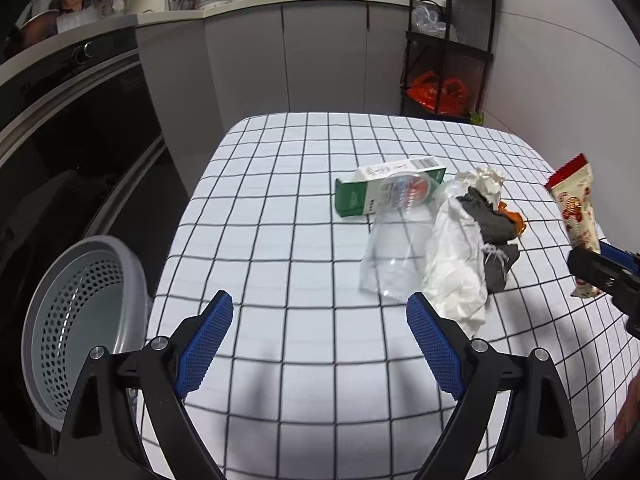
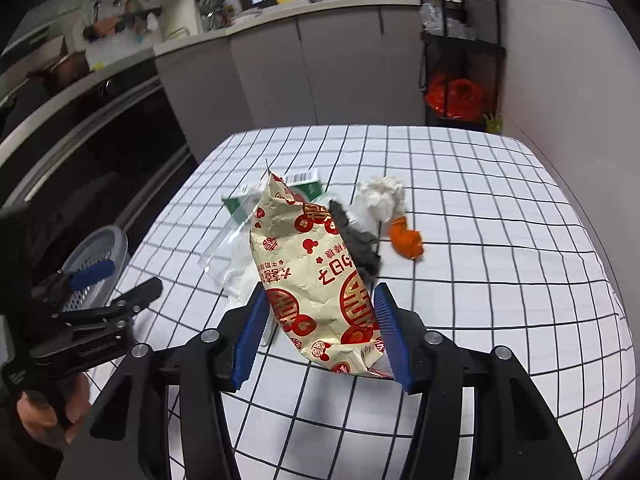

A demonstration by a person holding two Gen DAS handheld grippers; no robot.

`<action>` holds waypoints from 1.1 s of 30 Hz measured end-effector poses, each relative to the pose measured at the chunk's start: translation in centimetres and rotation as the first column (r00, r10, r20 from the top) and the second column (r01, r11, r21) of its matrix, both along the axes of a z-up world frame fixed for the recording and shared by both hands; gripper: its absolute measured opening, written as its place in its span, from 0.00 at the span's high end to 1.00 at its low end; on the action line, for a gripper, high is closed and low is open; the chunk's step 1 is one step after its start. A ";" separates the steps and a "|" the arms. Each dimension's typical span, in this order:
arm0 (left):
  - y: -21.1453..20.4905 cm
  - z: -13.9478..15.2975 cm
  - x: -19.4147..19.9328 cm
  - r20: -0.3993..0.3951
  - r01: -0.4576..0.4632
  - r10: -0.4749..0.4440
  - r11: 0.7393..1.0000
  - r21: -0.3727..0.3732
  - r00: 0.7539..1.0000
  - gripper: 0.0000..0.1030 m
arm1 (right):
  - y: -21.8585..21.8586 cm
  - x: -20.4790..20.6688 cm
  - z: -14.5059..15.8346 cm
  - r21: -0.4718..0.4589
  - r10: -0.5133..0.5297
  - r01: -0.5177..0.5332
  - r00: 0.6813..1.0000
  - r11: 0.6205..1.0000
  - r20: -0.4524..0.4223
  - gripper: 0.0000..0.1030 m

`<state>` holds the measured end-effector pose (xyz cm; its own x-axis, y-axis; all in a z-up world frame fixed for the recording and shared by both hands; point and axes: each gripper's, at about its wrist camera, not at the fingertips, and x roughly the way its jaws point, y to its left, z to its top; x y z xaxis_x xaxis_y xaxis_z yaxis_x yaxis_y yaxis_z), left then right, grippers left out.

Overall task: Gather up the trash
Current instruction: 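Grasp the printed snack wrapper with the right tool while the left tool grasps the clear cup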

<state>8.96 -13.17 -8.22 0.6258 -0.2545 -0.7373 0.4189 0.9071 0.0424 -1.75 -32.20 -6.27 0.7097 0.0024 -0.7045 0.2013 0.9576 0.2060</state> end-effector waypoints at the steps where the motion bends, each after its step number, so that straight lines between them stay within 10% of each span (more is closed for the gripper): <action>1: -0.5 0.0 0.3 0.001 0.005 -0.005 1.000 0.003 1.000 0.15 | -0.3 -0.1 0.2 0.008 -0.005 0.005 1.000 1.000 0.008 0.49; 26: -7.1 -4.5 5.8 -0.087 0.027 -0.023 0.999 0.047 0.996 0.15 | -2.4 -0.2 2.0 0.113 0.021 -0.030 0.996 0.993 0.083 0.49; 33: -6.9 -4.6 6.1 -0.131 0.035 -0.033 0.999 0.009 0.991 0.50 | -2.4 -0.1 1.8 0.112 0.022 -0.030 0.997 0.993 0.074 0.49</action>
